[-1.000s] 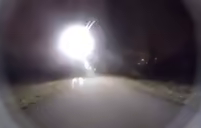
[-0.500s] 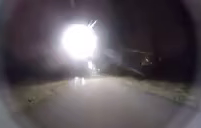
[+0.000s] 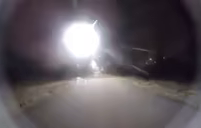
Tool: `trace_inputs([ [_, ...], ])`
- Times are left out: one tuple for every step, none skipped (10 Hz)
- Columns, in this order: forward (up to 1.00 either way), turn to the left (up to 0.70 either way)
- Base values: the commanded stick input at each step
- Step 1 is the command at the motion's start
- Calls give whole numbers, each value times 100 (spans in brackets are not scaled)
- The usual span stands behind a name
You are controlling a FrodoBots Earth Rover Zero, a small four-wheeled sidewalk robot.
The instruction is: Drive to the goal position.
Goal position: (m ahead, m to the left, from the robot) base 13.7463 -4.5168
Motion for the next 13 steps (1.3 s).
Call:
trace_inputs([
  [100, 4],
  [100, 4],
  [100, 4],
  [100, 4],
  [100, 4],
  [100, 4],
  [100, 4],
  [100, 4],
  [100, 4],
  [100, 4],
  [100, 4],
  [100, 4],
  [100, 4],
])
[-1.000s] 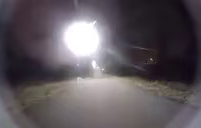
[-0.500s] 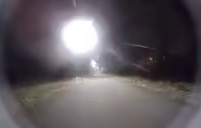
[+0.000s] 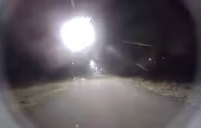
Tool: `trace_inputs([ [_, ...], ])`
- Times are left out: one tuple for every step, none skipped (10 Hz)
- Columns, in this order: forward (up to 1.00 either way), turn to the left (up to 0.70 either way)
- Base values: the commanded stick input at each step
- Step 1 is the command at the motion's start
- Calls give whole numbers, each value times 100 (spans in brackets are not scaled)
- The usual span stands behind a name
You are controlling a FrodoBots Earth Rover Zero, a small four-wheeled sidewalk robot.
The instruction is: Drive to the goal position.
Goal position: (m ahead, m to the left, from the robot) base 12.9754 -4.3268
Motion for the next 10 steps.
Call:
trace_inputs([
  [100, 4],
  [100, 5],
  [100, 8],
  [100, 13],
  [100, 14],
  [100, 12],
  [100, 10],
  [100, 8],
  [100, 6],
  [100, 5],
])
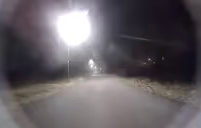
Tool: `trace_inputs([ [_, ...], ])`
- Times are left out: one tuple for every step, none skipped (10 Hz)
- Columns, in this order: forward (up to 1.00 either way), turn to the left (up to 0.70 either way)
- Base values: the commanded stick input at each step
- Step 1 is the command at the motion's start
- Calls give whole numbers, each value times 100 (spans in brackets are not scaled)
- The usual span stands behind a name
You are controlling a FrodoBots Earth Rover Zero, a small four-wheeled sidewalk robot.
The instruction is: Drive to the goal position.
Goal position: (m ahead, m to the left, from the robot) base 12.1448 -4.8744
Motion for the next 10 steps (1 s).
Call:
trace_inputs([
  [100, 5],
  [100, 7],
  [100, 9],
  [100, 10],
  [100, 12],
  [100, 10],
  [100, 7],
  [100, 5],
  [100, 5],
  [100, 5],
])
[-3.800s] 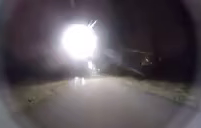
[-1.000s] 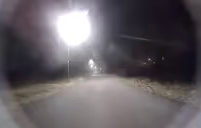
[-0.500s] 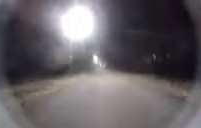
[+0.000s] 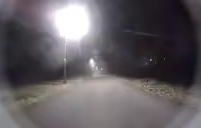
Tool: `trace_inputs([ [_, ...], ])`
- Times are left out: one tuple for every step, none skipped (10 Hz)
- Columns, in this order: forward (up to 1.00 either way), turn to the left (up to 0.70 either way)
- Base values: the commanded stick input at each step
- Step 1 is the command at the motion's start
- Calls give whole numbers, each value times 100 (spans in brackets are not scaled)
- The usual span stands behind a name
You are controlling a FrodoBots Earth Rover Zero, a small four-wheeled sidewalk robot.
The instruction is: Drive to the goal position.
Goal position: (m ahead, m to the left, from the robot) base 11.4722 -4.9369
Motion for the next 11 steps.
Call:
trace_inputs([
  [100, 5],
  [100, 5],
  [100, 4],
  [100, 4],
  [100, 4],
  [100, 4],
  [100, 4],
  [100, 4],
  [100, 4],
  [100, 4],
  [100, 4],
])
